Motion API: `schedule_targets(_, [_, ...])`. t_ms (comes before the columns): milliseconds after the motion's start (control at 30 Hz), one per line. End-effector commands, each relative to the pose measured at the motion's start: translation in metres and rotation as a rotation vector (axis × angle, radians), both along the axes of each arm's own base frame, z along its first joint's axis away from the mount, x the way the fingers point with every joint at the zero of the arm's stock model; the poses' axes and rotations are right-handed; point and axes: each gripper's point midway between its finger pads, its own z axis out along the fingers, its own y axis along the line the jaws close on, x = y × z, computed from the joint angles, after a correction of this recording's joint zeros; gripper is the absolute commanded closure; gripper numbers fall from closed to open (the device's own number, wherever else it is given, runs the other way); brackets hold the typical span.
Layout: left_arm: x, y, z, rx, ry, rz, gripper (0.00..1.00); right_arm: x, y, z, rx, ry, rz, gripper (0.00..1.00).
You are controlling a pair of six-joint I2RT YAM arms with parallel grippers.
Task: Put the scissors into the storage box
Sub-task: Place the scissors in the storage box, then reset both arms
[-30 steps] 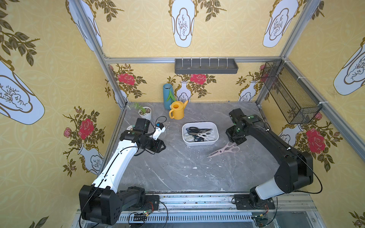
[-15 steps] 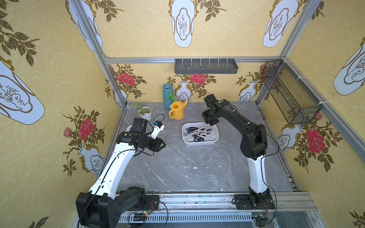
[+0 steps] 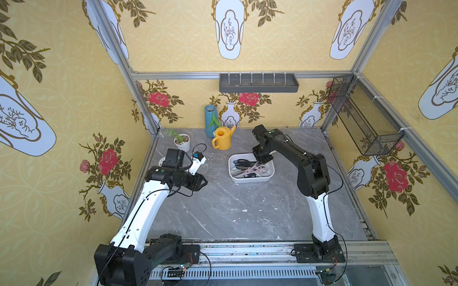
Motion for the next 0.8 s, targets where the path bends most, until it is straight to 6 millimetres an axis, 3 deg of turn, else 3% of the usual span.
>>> schedule_targets(0, [0.002,-0.002,0.0,-0.006,-0.006,-0.008,0.52,0.0,-0.003,0.004,-0.016,-0.01,0.002,0.8])
schedule_targets(200, [0.003,-0.001,-0.001,-0.004,-0.001,-0.002,0.45,0.0,-0.005,0.023,-0.015,-0.047,0.012,0.62])
schedule_targets(267, [0.002,0.0,-0.001,-0.008,0.0,0.012,0.33,-0.002,-0.008,0.035,-0.02,-0.065,0.016,0.59])
schedule_targets(400, [0.01,0.007,0.003,-0.03,-0.009,0.097,0.01,-0.003,-0.009,0.07,-0.001,-0.168,0.081,0.5])
schedule_targets(500, [0.022,0.023,0.01,-0.076,-0.025,0.22,0.01,-0.004,-0.011,0.103,-0.001,-0.282,0.181,0.29])
schedule_targets(567, [0.028,0.037,0.016,-0.115,-0.021,0.308,0.01,-0.01,-0.02,0.128,-0.033,-0.368,0.271,0.02])
schedule_targets(767, [0.041,0.074,0.019,-0.16,0.003,0.557,0.01,-0.048,-0.08,0.173,-0.126,-0.649,0.371,0.03])
